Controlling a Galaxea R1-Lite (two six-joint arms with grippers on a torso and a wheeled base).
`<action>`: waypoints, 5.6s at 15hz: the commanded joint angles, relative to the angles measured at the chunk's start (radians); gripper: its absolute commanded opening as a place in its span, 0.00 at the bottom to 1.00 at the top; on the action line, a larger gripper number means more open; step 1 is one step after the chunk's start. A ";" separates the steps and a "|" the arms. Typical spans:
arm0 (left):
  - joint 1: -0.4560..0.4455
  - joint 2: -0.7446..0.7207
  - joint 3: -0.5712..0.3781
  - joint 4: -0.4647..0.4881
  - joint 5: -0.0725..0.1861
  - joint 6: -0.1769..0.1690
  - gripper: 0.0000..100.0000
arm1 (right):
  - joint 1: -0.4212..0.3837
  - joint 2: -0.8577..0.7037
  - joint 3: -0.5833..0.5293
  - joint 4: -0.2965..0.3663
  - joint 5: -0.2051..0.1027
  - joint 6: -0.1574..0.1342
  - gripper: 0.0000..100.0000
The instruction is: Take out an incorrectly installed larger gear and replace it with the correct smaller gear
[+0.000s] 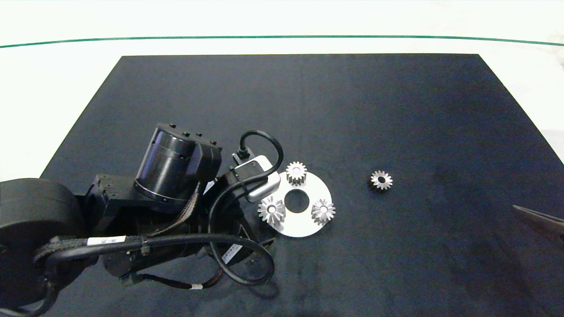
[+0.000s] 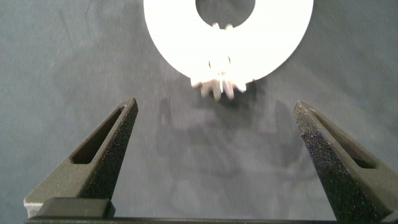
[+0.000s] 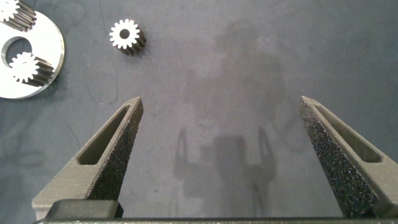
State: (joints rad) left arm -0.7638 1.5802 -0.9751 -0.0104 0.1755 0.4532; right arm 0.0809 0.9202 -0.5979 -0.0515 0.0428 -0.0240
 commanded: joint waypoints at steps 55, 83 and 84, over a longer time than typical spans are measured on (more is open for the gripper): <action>0.006 0.227 -0.171 0.089 -0.001 -0.042 0.25 | -0.012 -0.006 0.006 -0.014 0.005 0.038 1.00; -0.049 0.227 -0.218 0.107 -0.001 -0.171 0.23 | -0.012 -0.014 0.015 -0.014 0.002 0.042 1.00; -0.049 0.227 -0.218 0.107 -0.001 -0.171 0.21 | -0.012 -0.014 0.015 -0.014 0.002 0.042 1.00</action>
State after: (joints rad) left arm -0.8134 1.8102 -1.1945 0.0947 0.1736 0.2804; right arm 0.0683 0.9068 -0.5830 -0.0653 0.0440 0.0183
